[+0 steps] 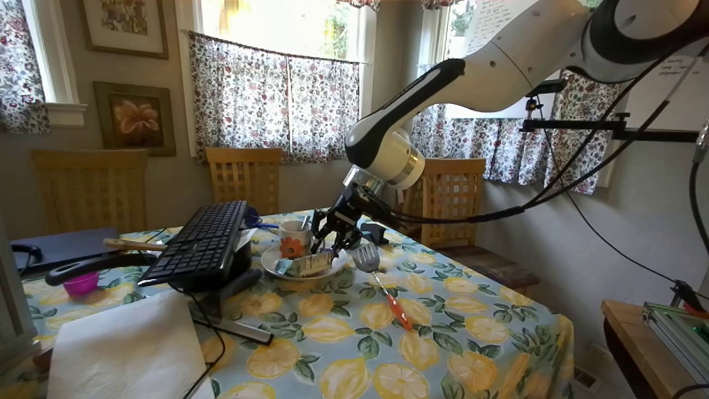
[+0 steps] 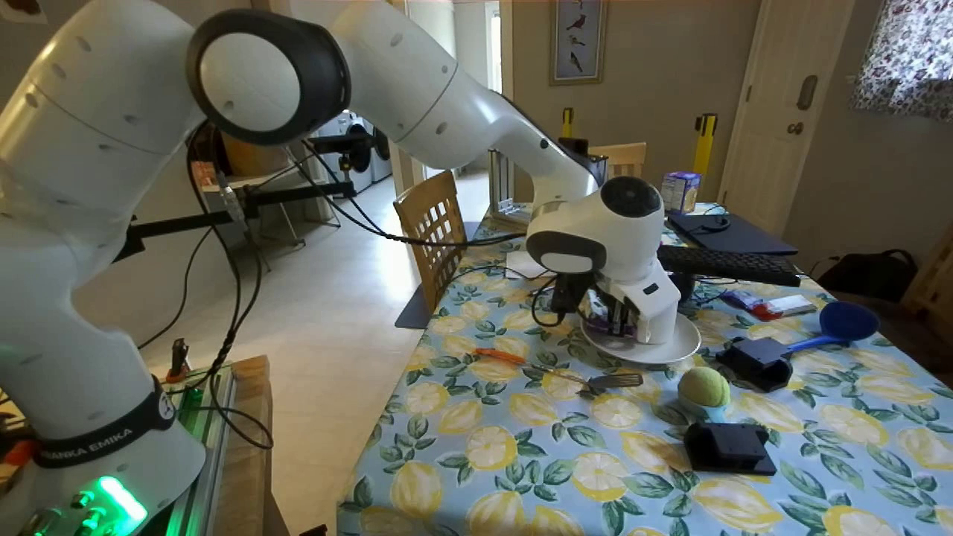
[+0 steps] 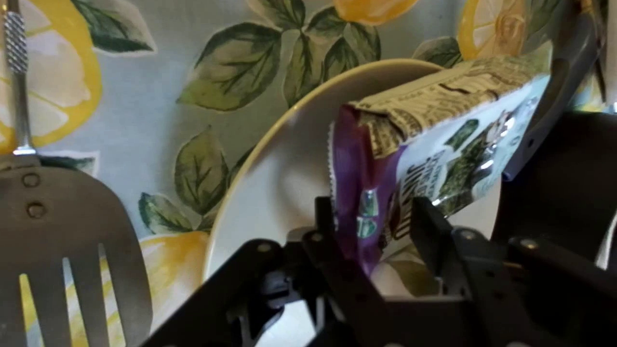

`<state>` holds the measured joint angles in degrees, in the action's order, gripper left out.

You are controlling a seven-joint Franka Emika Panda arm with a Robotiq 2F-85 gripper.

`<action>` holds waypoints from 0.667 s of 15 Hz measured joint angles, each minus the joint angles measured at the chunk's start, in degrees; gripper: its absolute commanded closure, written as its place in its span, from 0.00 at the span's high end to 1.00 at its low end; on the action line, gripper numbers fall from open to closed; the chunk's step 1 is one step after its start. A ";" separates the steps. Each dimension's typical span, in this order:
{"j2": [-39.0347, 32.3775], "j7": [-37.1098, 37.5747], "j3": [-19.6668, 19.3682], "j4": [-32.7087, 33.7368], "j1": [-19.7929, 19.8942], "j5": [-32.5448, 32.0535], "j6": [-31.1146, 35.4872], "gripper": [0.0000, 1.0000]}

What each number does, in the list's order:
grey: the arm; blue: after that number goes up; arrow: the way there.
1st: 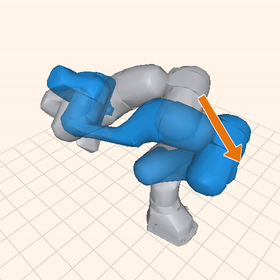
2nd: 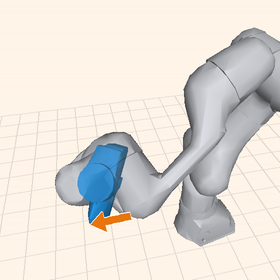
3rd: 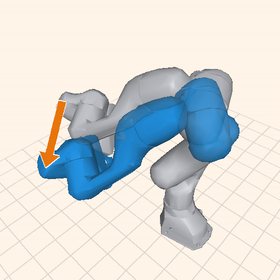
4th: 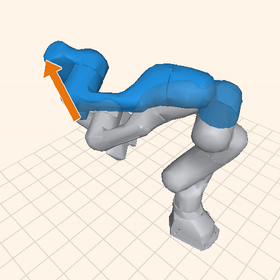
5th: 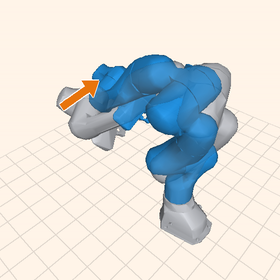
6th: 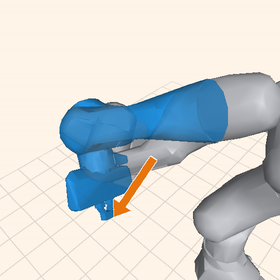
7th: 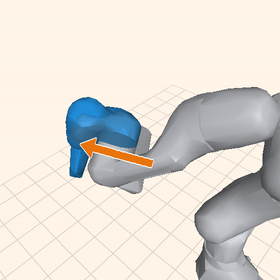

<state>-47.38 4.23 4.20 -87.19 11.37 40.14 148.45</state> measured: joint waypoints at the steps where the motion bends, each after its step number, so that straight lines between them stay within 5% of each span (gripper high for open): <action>1: -0.36 0.02 0.00 0.48 0.04 0.00 0.00 0.08; 4: -0.40 0.00 0.01 0.58 0.54 0.00 -0.09 0.00; 10: 3.01 -7.76 1.02 -1.14 4.02 -0.08 -6.20 0.02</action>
<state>-44.37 -3.53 5.22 -88.33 15.40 40.06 142.25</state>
